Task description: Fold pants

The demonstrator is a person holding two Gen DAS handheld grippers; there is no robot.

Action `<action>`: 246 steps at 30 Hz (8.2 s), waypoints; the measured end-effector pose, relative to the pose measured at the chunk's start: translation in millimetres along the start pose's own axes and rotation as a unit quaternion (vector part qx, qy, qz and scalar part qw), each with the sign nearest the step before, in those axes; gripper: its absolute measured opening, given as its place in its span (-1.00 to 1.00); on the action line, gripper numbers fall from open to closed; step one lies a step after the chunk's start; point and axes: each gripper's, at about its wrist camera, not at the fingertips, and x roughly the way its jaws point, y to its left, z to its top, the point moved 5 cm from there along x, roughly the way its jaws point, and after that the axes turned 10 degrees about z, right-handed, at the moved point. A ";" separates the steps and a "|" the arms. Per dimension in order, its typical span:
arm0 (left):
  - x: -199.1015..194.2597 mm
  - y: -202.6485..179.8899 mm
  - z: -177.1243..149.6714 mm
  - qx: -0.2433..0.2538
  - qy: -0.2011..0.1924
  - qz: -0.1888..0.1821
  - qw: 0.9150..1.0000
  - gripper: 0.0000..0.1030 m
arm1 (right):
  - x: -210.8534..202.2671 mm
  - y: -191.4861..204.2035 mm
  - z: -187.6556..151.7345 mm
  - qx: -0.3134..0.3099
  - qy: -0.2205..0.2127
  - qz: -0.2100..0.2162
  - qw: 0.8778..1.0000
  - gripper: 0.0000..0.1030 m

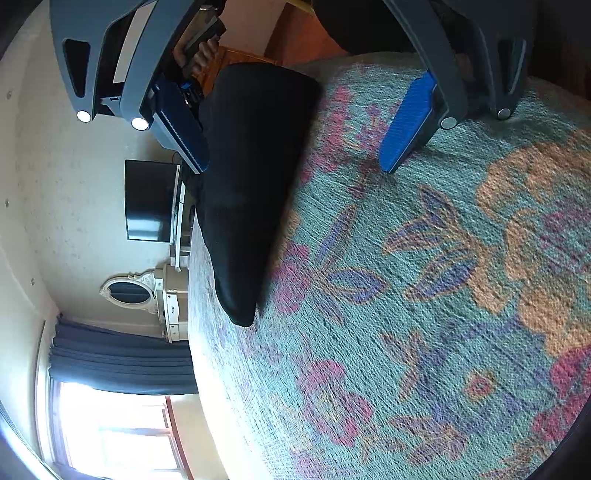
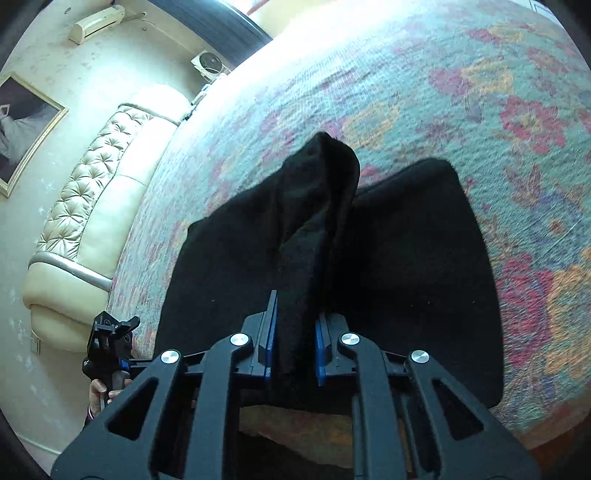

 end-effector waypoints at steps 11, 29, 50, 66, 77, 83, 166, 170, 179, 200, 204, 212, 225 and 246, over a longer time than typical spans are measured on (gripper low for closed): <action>33.6 -40.3 -24.3 0.078 0.010 -0.012 0.997 0.78 | -25.0 -71.7 -8.3 0.049 -0.007 -0.035 0.998 -0.74; 69.0 -69.4 -20.9 0.132 0.020 -0.018 0.991 0.78 | -29.4 -111.9 -37.3 0.167 -0.026 0.074 0.983 0.67; 104.1 -85.7 -41.7 0.209 0.088 -0.009 0.974 0.58 | -22.5 -117.5 -41.5 0.132 -0.017 0.074 0.988 0.12; 94.1 -84.2 -43.3 0.221 0.055 0.024 0.973 -0.39 | -14.4 -99.6 -41.4 0.129 -0.033 0.084 0.987 -0.14; 74.3 -67.5 -30.4 0.191 0.030 0.032 0.981 -0.41 | 11.7 -67.4 -32.0 0.119 -0.019 0.104 0.987 -0.22; 54.7 -57.6 -20.2 0.178 0.007 0.043 0.983 -0.41 | 38.6 -46.3 -29.2 0.102 0.007 0.115 0.988 -0.22; 57.2 -58.9 97.4 0.220 -0.090 0.083 0.968 -0.43 | 180.6 -12.8 66.8 0.049 0.059 0.176 0.981 -0.23; 54.9 -64.2 95.3 0.248 -0.111 0.124 0.954 -0.46 | 178.3 -7.2 69.5 0.029 0.042 0.163 0.985 -0.31; 51.8 -77.5 123.4 0.281 -0.137 0.168 0.935 -0.46 | 198.1 -2.4 94.8 0.029 0.027 0.162 0.986 -0.32; 64.4 -81.5 158.9 0.263 -0.147 0.174 0.938 -0.46 | 239.7 -13.4 129.5 0.050 0.022 0.182 0.982 -0.31; 65.9 -81.6 161.6 0.263 -0.147 0.171 0.938 -0.45 | 239.0 -16.8 129.2 0.051 0.021 0.183 0.981 -0.31; 66.4 -77.0 166.2 0.256 -0.144 0.162 0.942 -0.45 | 237.0 -20.7 127.8 0.054 0.018 0.189 0.980 -0.31; 43.5 -62.6 162.9 0.202 -0.136 0.120 0.962 0.11 | 224.0 -23.0 123.3 0.076 0.021 0.195 0.978 0.05; -29.1 13.9 28.7 0.117 -0.070 0.053 0.989 0.35 | 122.4 -35.2 18.9 0.146 0.018 0.195 0.970 0.67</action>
